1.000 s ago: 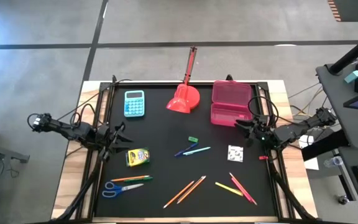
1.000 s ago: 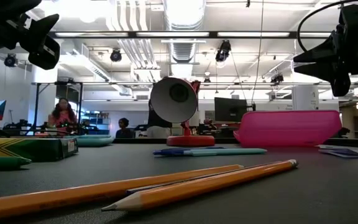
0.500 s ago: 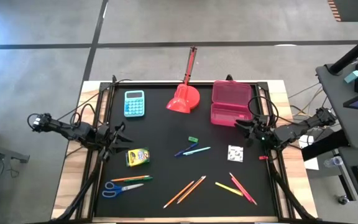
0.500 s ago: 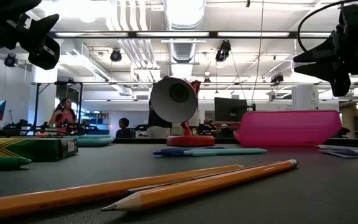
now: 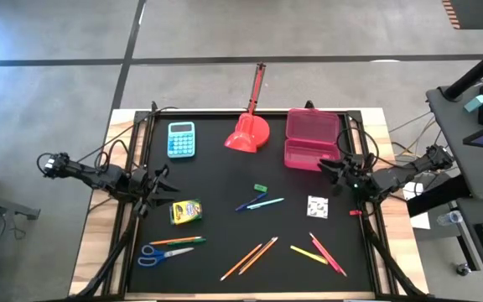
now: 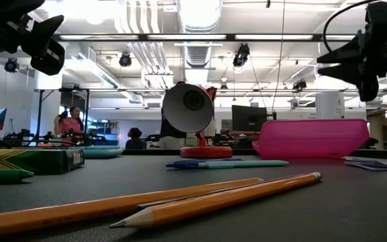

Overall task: Pack school essentials
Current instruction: Put the light blue pen into the pink supply box, then put the blue pen into the pink supply box

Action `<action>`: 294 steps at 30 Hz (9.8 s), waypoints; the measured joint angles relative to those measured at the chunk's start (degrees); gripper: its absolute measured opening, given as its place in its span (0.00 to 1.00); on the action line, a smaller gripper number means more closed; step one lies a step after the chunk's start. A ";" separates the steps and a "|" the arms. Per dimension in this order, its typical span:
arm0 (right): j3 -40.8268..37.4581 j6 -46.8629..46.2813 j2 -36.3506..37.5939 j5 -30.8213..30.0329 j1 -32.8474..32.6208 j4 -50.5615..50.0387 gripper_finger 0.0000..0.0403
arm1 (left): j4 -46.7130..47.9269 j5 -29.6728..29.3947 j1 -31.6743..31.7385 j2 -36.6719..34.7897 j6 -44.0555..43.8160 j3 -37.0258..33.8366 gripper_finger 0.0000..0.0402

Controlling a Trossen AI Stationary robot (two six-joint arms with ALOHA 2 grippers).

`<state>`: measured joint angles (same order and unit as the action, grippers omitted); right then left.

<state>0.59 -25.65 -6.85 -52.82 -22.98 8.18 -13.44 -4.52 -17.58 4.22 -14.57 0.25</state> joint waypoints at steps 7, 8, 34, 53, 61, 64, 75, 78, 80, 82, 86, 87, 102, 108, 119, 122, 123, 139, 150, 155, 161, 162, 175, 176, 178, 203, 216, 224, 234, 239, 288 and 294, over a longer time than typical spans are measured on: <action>0.01 3.03 0.00 -0.24 0.02 0.79 0.32 | 0.01 0.01 0.00 0.00 0.00 0.00 0.33; 0.00 3.18 0.00 -0.24 0.02 0.99 0.32 | 0.00 0.01 0.00 0.00 0.00 0.00 0.33; 0.00 -5.28 -9.00 18.79 0.00 2.85 0.32 | -0.01 0.01 0.00 0.01 0.00 0.00 0.33; -0.01 -4.18 -16.26 29.09 -0.02 4.97 0.32 | -0.82 -0.01 -0.02 0.01 0.12 0.00 0.33; 0.01 -4.18 -16.24 28.81 0.00 4.97 0.32 | -2.11 -5.11 -0.02 0.12 -0.91 0.00 0.33; 0.01 -4.19 -16.17 28.81 0.00 4.98 0.32 | -1.93 -5.30 -0.02 1.11 -5.92 0.00 0.33; 6.92 2.76 -17.76 28.78 0.00 3.36 0.32 | -5.46 -12.12 -0.01 6.89 -7.62 0.00 0.33; 10.78 3.15 -19.55 28.76 0.02 -1.52 0.32 | -5.64 -11.48 -0.02 8.77 -7.58 0.00 0.33; 13.34 3.03 -21.19 28.76 0.02 -4.96 0.32 | -6.44 -11.42 -0.02 9.78 -6.03 0.00 0.33; 15.68 2.10 -23.02 28.74 0.02 -8.23 0.32 | -7.67 -11.41 -0.02 10.84 -3.61 0.00 0.33; 20.02 -1.22 -27.49 28.74 0.02 -13.64 0.32 | -11.39 -11.45 -0.02 13.00 -2.49 0.00 0.33; 21.01 -1.75 -28.80 28.71 0.02 -14.79 0.32 | -12.81 -11.81 -0.02 13.50 -1.58 0.00 0.33; 33.75 -3.74 -51.08 28.81 0.02 -22.69 0.51 | -17.81 -12.08 -0.02 22.15 -1.63 1.10 0.33; 38.10 -0.02 -59.12 28.82 0.02 -26.69 0.51 | -18.16 -12.04 -0.02 29.08 -1.37 5.78 0.33; 41.80 7.79 -71.59 28.80 1.44 -26.77 0.46 | -21.00 -12.11 0.00 43.02 -1.64 10.44 0.33; 42.44 9.40 -74.27 28.79 2.63 -26.42 0.44 | -22.77 -12.18 0.00 46.69 -1.66 11.70 0.33; 42.48 9.96 -74.99 28.82 3.07 -26.12 0.44 | -23.31 -12.27 0.00 47.73 -1.66 12.32 0.33; 43.10 16.66 -83.11 36.85 11.63 -13.93 0.37 | -23.74 -12.27 -0.04 55.05 -1.74 16.87 0.33; 43.18 17.77 -86.60 38.06 12.52 -11.82 0.31 | -23.88 -12.27 -0.04 54.85 -1.73 16.76 0.33; 43.18 17.31 -86.71 39.09 12.57 -11.78 0.23 | -23.86 -12.27 -0.04 54.83 -1.73 16.74 0.33; 43.18 15.40 -86.47 42.60 13.35 -11.88 0.12 | -23.83 -12.27 -0.04 54.83 -1.71 16.74 0.33; 43.18 15.36 -86.49 42.54 13.37 -11.88 0.11 | -23.81 -12.27 -0.04 54.83 -1.70 16.74 0.33; 42.99 15.10 -84.70 45.13 13.78 -12.39 0.05 | -23.68 -12.27 -0.04 54.78 -1.56 16.59 0.33; 42.95 15.11 -84.08 45.45 13.77 -12.67 0.05 | -23.69 -12.27 -0.04 54.78 -1.57 16.59 0.33; 42.81 15.22 -82.17 46.60 13.62 -14.08 0.05 | -23.68 -12.27 -0.04 54.78 -1.55 16.59 0.33; 42.91 13.57 -53.36 34.25 27.14 -42.36 0.04 | -23.83 -12.27 -0.04 54.78 -1.53 16.22 0.33; 42.26 13.15 -54.04 34.20 43.21 -53.28 0.04 | -23.70 -12.27 -0.04 54.78 -1.53 16.22 0.33; 40.97 13.20 -58.96 34.80 43.93 -52.93 0.04 | -23.68 -12.27 -0.05 54.78 -1.53 16.22 0.33; 40.55 13.73 -62.83 34.90 43.93 -52.40 0.04 | -23.62 -12.29 -0.05 54.78 -1.51 16.22 0.33; 40.38 13.68 -63.01 35.02 43.91 -52.24 0.06 | -23.62 -12.28 -0.07 54.78 -1.51 16.22 0.33; 46.30 16.54 -80.01 39.19 14.54 -12.05 0.28 | -35.45 -12.27 -0.16 69.67 -3.10 16.14 0.33; 50.98 18.46 -89.47 37.77 13.84 -12.08 0.27 | -38.28 -12.23 -0.34 70.93 -3.17 16.24 0.33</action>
<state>51.57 -7.19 -96.33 -15.05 -9.15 -3.90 -51.72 -16.75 -17.92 75.15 -17.74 16.49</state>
